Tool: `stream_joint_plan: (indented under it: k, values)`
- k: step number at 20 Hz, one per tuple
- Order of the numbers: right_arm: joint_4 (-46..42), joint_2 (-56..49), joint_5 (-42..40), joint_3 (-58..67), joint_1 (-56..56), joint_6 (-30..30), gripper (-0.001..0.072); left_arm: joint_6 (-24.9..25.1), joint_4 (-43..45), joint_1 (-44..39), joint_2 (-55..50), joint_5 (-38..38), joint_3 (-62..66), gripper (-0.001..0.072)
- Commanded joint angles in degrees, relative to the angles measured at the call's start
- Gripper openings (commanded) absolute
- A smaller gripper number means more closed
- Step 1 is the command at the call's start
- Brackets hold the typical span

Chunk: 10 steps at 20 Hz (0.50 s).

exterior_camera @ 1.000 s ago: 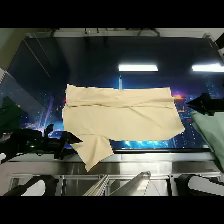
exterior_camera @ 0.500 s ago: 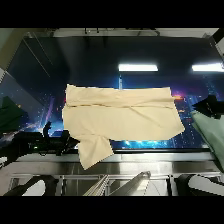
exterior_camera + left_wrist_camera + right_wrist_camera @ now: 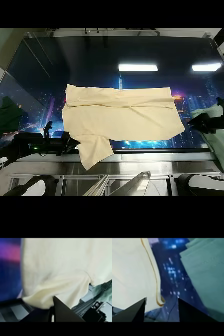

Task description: Fold the shirts.

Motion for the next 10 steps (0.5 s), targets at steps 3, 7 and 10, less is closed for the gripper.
stream_joint_plan:
  k: [3,7,10]
  values:
    - [3.0,-4.6,-2.0,-3.6,0.0,-5.8,0.0461,0.8,-0.5,0.0,0.1,1.6,0.0,0.0022]
    - [4.4,-5.4,3.2,-3.7,1.6,-5.7,0.0461,0.7,-0.5,0.0,0.1,2.1,0.0,0.0023]
    - [4.4,-5.4,6.0,-3.8,2.9,-4.5,0.0460,0.7,-0.5,0.0,0.1,2.1,0.0,0.0022]
